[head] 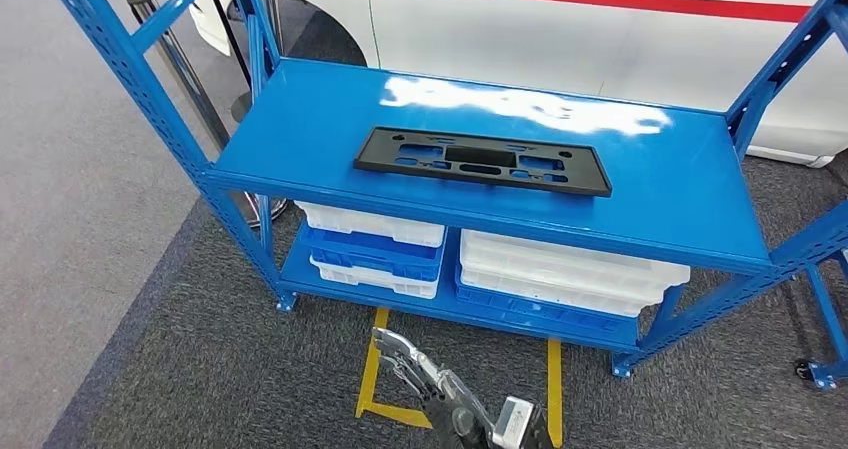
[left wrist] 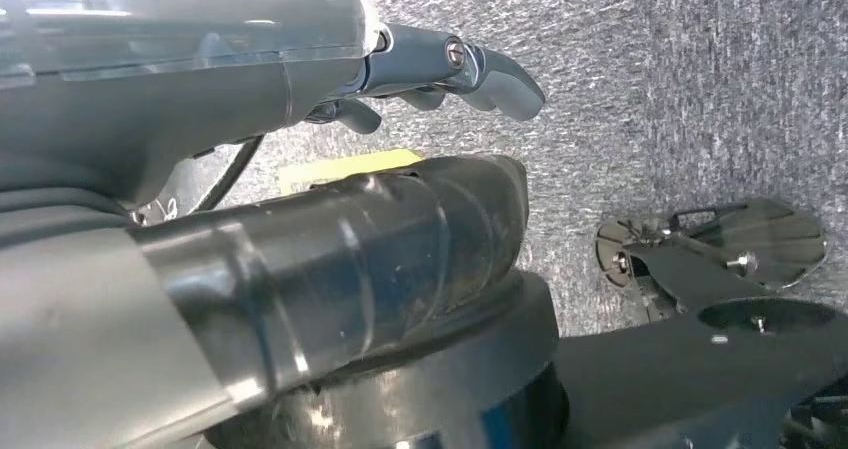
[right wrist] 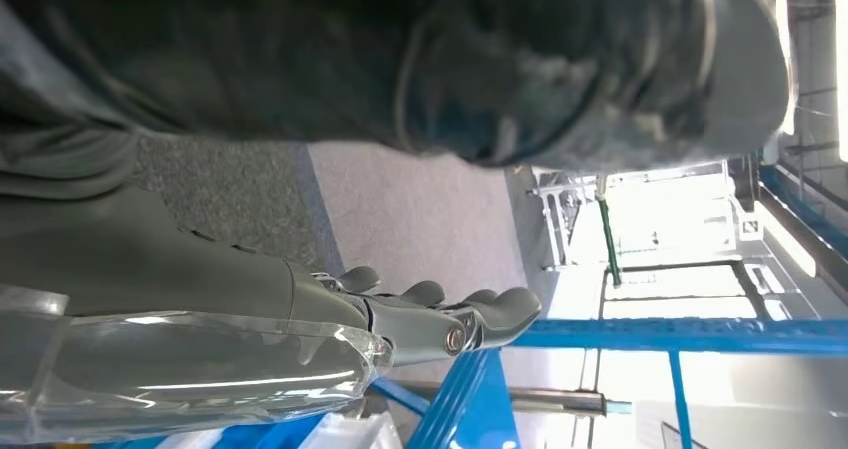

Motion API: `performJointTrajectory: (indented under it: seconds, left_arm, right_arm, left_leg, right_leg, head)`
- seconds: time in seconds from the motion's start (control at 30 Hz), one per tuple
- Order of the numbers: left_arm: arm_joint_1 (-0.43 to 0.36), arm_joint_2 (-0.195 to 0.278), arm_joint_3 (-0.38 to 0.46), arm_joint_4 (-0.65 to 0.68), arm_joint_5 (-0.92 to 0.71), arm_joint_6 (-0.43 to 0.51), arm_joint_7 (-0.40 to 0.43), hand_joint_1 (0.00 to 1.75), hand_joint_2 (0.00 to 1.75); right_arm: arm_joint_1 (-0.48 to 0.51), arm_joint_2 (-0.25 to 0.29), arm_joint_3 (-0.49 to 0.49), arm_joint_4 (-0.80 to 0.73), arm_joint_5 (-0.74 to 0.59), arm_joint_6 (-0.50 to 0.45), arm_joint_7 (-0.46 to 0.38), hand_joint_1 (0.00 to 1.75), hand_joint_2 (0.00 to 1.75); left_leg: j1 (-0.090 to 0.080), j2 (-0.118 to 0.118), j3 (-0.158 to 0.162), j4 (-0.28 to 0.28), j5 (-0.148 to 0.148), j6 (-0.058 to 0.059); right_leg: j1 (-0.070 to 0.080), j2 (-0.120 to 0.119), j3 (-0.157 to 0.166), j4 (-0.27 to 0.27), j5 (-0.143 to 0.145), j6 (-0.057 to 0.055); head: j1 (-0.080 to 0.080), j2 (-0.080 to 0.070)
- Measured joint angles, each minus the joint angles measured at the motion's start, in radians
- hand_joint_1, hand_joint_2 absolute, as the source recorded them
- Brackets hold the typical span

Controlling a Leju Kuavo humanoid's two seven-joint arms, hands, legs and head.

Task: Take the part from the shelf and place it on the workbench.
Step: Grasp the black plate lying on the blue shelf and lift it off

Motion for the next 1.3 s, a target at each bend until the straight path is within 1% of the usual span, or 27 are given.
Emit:
performJointTrajectory:
  seconds: [0.07, 0.1, 0.13, 0.2, 0.23, 0.27, 0.3, 0.37, 0.43, 0.5, 0.6, 0.67, 0.73, 0.77, 0.8, 0.83, 0.87, 0.9, 0.93, 0.97, 1.03, 1.1, 1.13, 1.17, 1.23, 1.27, 1.3]
  left_arm:
    - [0.003, 0.000, 0.000, 0.000, 0.000, 0.000, 0.000, 0.00, 0.00]
    - [0.004, -0.001, 0.000, 0.000, 0.000, 0.000, 0.000, 0.00, 0.00]
    - [0.004, -0.001, 0.001, 0.000, 0.000, 0.000, 0.000, 0.00, 0.00]
    - [0.003, -0.001, 0.001, 0.000, 0.000, 0.000, 0.000, 0.00, 0.00]
    - [0.003, -0.001, 0.001, 0.000, 0.000, -0.001, -0.001, 0.00, 0.00]
    - [0.003, -0.001, 0.001, 0.000, 0.000, -0.001, -0.001, 0.00, 0.00]
    - [0.005, -0.001, 0.001, 0.000, 0.000, -0.001, -0.001, 0.00, 0.00]
    - [0.006, -0.002, 0.001, 0.000, 0.000, -0.001, 0.000, 0.00, 0.00]
    - [0.005, -0.003, 0.001, 0.001, 0.000, -0.001, -0.001, 0.00, 0.00]
    - [0.002, -0.004, 0.001, 0.002, 0.000, -0.001, -0.001, 0.00, 0.00]
    - [0.001, -0.004, 0.001, 0.002, 0.001, -0.002, -0.002, 0.00, 0.00]
    - [0.000, -0.004, 0.001, 0.002, 0.002, -0.003, -0.002, 0.00, 0.00]
    - [0.001, -0.004, 0.001, 0.002, 0.002, -0.003, -0.003, 0.00, 0.00]
    - [0.003, -0.004, 0.002, 0.002, 0.003, -0.003, -0.003, 0.00, 0.00]
    - [0.005, -0.004, 0.002, 0.002, 0.003, -0.003, -0.004, 0.00, 0.00]
    - [0.006, -0.003, 0.002, 0.002, 0.003, -0.003, -0.005, 0.00, 0.00]
    - [0.007, -0.003, 0.002, 0.002, 0.004, -0.003, -0.006, 0.00, 0.00]
    - [0.007, -0.003, 0.002, 0.002, 0.004, -0.003, -0.007, 0.00, 0.00]
    - [0.007, -0.003, 0.002, 0.002, 0.005, -0.003, -0.008, 0.00, 0.00]
    - [0.006, -0.003, 0.002, 0.002, 0.006, -0.003, -0.009, 0.00, 0.00]
    - [0.005, -0.003, 0.002, 0.002, 0.006, -0.003, -0.009, 0.00, 0.00]
    - [0.007, -0.004, 0.002, 0.002, 0.006, -0.003, -0.009, 0.00, 0.00]
    - [0.008, -0.004, 0.002, 0.002, 0.006, -0.003, -0.009, 0.00, 0.00]
    - [0.007, -0.005, 0.002, 0.002, 0.007, -0.003, -0.010, 0.00, 0.00]
    - [0.006, -0.005, 0.002, 0.002, 0.007, -0.003, -0.011, 0.00, 0.00]
    - [0.006, -0.005, 0.002, 0.002, 0.007, -0.003, -0.011, 0.00, 0.00]
    - [0.007, -0.005, 0.002, 0.002, 0.007, -0.003, -0.011, 0.00, 0.00]
  right_arm:
    - [0.000, 0.000, 0.000, 0.000, 0.000, 0.000, 0.000, 0.00, 0.00]
    - [-0.001, 0.000, 0.000, 0.000, 0.000, 0.000, 0.000, 0.00, 0.00]
    - [-0.002, 0.000, 0.000, 0.000, 0.000, 0.000, 0.000, 0.00, 0.00]
    - [-0.001, 0.000, 0.000, 0.000, 0.000, 0.000, 0.000, 0.00, 0.00]
    - [0.000, -0.001, 0.000, 0.000, 0.000, 0.000, 0.000, 0.00, 0.00]
    - [0.001, -0.001, 0.000, 0.000, 0.000, 0.000, 0.000, 0.00, 0.00]
    - [0.001, -0.001, 0.000, 0.000, 0.000, 0.000, 0.000, 0.00, 0.00]
    - [0.001, -0.001, 0.000, 0.000, 0.000, 0.000, 0.000, 0.00, 0.00]
    - [0.000, -0.001, 0.000, 0.000, 0.000, 0.000, 0.000, 0.00, 0.00]
    - [0.001, -0.001, 0.000, 0.000, 0.000, 0.000, 0.000, 0.00, 0.00]
    - [0.002, -0.001, 0.000, 0.000, 0.000, 0.000, 0.000, 0.00, 0.00]
    - [0.001, 0.000, 0.000, 0.000, 0.000, 0.000, 0.000, 0.00, 0.00]
    - [0.000, 0.000, 0.000, 0.000, 0.000, 0.000, 0.000, 0.00, 0.00]
    - [0.001, 0.000, 0.000, 0.000, 0.000, 0.001, 0.000, 0.00, 0.00]
    - [0.001, 0.000, 0.000, 0.000, 0.000, 0.001, 0.000, 0.00, 0.00]
    - [0.002, 0.000, 0.000, 0.000, 0.000, 0.001, 0.000, 0.00, 0.00]
    - [0.002, 0.000, 0.000, 0.000, 0.000, 0.001, 0.000, 0.00, 0.00]
    - [0.002, 0.000, 0.000, 0.000, 0.000, 0.001, 0.000, 0.00, 0.00]
    - [0.002, 0.000, 0.000, 0.000, 0.000, 0.001, 0.000, 0.00, 0.00]
    - [0.001, 0.000, 0.000, 0.000, 0.000, 0.001, 0.000, 0.00, 0.00]
    - [0.001, 0.000, 0.000, 0.000, 0.000, 0.001, 0.000, 0.00, 0.00]
    - [0.001, 0.000, 0.000, 0.000, 0.000, 0.001, 0.000, 0.00, 0.00]
    - [0.000, -0.001, 0.000, 0.000, 0.000, 0.001, 0.000, 0.00, 0.00]
    - [0.000, -0.001, 0.000, 0.000, 0.000, 0.002, 0.000, 0.00, 0.00]
    - [0.001, -0.001, 0.000, 0.000, 0.000, 0.002, 0.000, 0.00, 0.00]
    - [0.001, -0.001, 0.000, 0.000, 0.000, 0.002, 0.000, 0.00, 0.00]
    - [0.002, -0.001, 0.000, 0.000, 0.000, 0.002, 0.000, 0.00, 0.00]
  left_leg:
    - [0.004, -0.001, 0.012, -0.008, -0.001, 0.012]
    - [0.005, -0.001, 0.020, -0.012, -0.003, 0.018]
    - [0.007, 0.000, 0.027, -0.016, -0.004, 0.022]
    - [0.006, 0.000, 0.034, -0.016, -0.011, 0.028]
    - [0.005, 0.000, 0.038, -0.016, -0.015, 0.028]
    - [0.005, -0.001, 0.043, -0.016, -0.021, 0.028]
    - [0.005, -0.001, 0.050, -0.016, -0.026, 0.027]
    - [0.005, -0.002, 0.070, -0.017, -0.041, 0.022]
    - [0.004, -0.002, 0.084, -0.017, -0.055, 0.013]
    - [0.002, -0.002, 0.089, -0.015, -0.061, 0.003]
    - [0.003, -0.001, 0.089, 0.016, -0.071, -0.011]
    - [0.005, -0.001, 0.034, 0.115, -0.105, -0.019]
    - [0.006, -0.001, -0.049, 0.236, -0.149, -0.025]
    - [0.006, -0.001, -0.078, 0.266, -0.154, -0.026]
    - [0.006, -0.001, -0.092, 0.266, -0.140, -0.027]
    - [0.006, -0.001, -0.089, 0.230, -0.104, -0.024]
    - [0.006, -0.001, -0.072, 0.169, -0.055, -0.020]
    - [0.003, -0.001, -0.055, 0.111, -0.020, -0.015]
    - [0.000, 0.000, -0.040, 0.057, -0.001, -0.010]
    - [-0.003, 0.000, -0.031, 0.028, 0.009, -0.004]
    - [-0.006, 0.000, -0.026, 0.013, 0.004, 0.007]
    - [-0.001, -0.001, -0.013, 0.007, 0.009, 0.017]
    - [0.000, -0.001, -0.004, 0.003, 0.007, 0.022]
    - [0.002, -0.001, 0.003, 0.000, 0.004, 0.026]
    - [0.003, -0.001, 0.013, -0.002, -0.006, 0.032]
    - [0.003, -0.001, 0.018, -0.002, -0.011, 0.032]
    - [0.003, -0.001, 0.025, -0.002, -0.017, 0.031]
  right_leg:
    - [-0.001, -0.001, -0.001, 0.017, -0.005, 0.009]
    - [-0.002, -0.001, -0.011, 0.041, -0.018, 0.014]
    - [-0.003, -0.002, -0.033, 0.083, -0.039, 0.017]
    - [-0.005, -0.002, -0.108, 0.206, -0.087, 0.024]
    - [-0.006, -0.002, -0.145, 0.255, -0.098, 0.026]
    - [-0.007, -0.002, -0.170, 0.280, -0.094, 0.027]
    - [-0.008, -0.002, -0.174, 0.265, -0.070, 0.028]
    - [-0.008, -0.003, -0.136, 0.149, 0.019, 0.023]
    - [-0.002, -0.005, -0.101, 0.045, 0.063, 0.013]
    - [0.003, -0.006, -0.096, 0.022, 0.056, 0.001]
    - [-0.001, -0.003, -0.074, 0.009, 0.055, -0.017]
    - [-0.003, -0.005, -0.057, 0.003, 0.047, -0.027]
    - [-0.001, -0.006, -0.046, 0.003, 0.035, -0.033]
    - [0.000, -0.004, -0.039, 0.003, 0.029, -0.034]
    - [0.000, -0.003, -0.031, 0.003, 0.023, -0.034]
    - [0.001, -0.001, -0.020, 0.003, 0.015, -0.033]
    - [0.001, 0.000, -0.008, 0.003, 0.007, -0.031]
    - [0.001, 0.001, 0.003, 0.003, -0.001, -0.028]
    - [0.001, 0.001, 0.009, 0.003, -0.007, -0.023]
    - [0.002, 0.000, 0.012, 0.003, -0.013, -0.018]
    - [0.003, 0.000, 0.016, 0.006, -0.017, -0.008]
    - [0.003, -0.001, 0.014, 0.025, -0.020, 0.001]
    - [0.002, -0.001, -0.002, 0.057, -0.030, 0.006]
    - [0.000, -0.002, -0.032, 0.108, -0.047, 0.011]
    - [-0.003, -0.002, -0.113, 0.233, -0.095, 0.018]
    - [-0.004, -0.003, -0.147, 0.274, -0.106, 0.020]
    - [-0.004, -0.003, -0.167, 0.286, -0.098, 0.021]
  head:
    - [0.000, 0.000]
    - [0.001, 0.000]
    - [0.001, 0.000]
    - [0.002, 0.000]
    - [0.002, 0.000]
    - [0.002, 0.000]
    - [0.002, 0.000]
    - [0.002, 0.000]
    - [0.002, 0.000]
    - [0.003, 0.000]
    - [0.003, 0.000]
    - [0.002, 0.000]
    - [0.001, 0.000]
    - [0.001, 0.000]
    - [0.001, 0.000]
    - [0.001, 0.000]
    - [0.001, 0.000]
    - [0.002, 0.000]
    - [0.001, 0.000]
    - [0.001, 0.000]
    - [-0.001, 0.000]
    - [0.000, 0.000]
    - [0.000, 0.000]
    - [0.000, 0.000]
    - [0.001, 0.000]
    - [0.001, 0.000]
    - [0.001, 0.000]
